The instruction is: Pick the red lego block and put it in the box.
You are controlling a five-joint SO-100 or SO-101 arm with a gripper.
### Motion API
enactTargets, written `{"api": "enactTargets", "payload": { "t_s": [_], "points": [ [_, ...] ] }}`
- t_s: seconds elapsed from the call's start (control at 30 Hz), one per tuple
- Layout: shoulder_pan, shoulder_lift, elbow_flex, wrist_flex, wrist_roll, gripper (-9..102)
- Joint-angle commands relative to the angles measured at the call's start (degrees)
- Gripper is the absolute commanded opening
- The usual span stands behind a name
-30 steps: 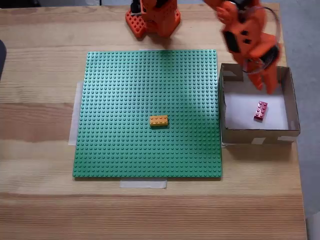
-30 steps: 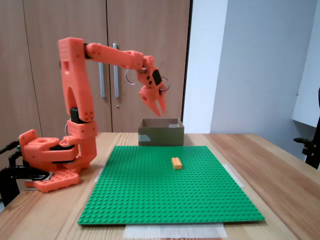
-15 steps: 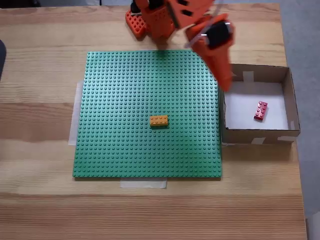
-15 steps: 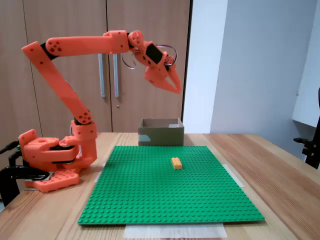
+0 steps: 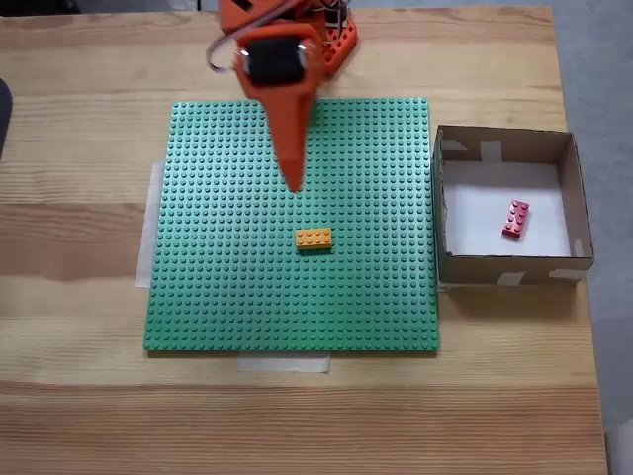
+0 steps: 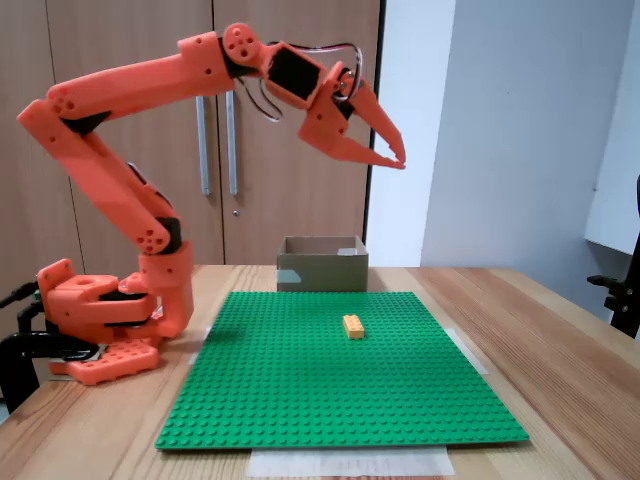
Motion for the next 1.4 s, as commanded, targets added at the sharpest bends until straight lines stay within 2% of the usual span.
{"api": "enactTargets", "payload": {
  "t_s": [0.0,0.4,0.7,1.37],
  "points": [
    [1.6,5.4,2.6,-1.1,-2.3,-1],
    [5.6,19.0,18.8,-5.4,-5.1,-1],
    [5.3,21.8,23.9,-4.1,-3.7,-1],
    [5.4,47.5,53.6,-4.8,-5.4,-1]
  ]
}}
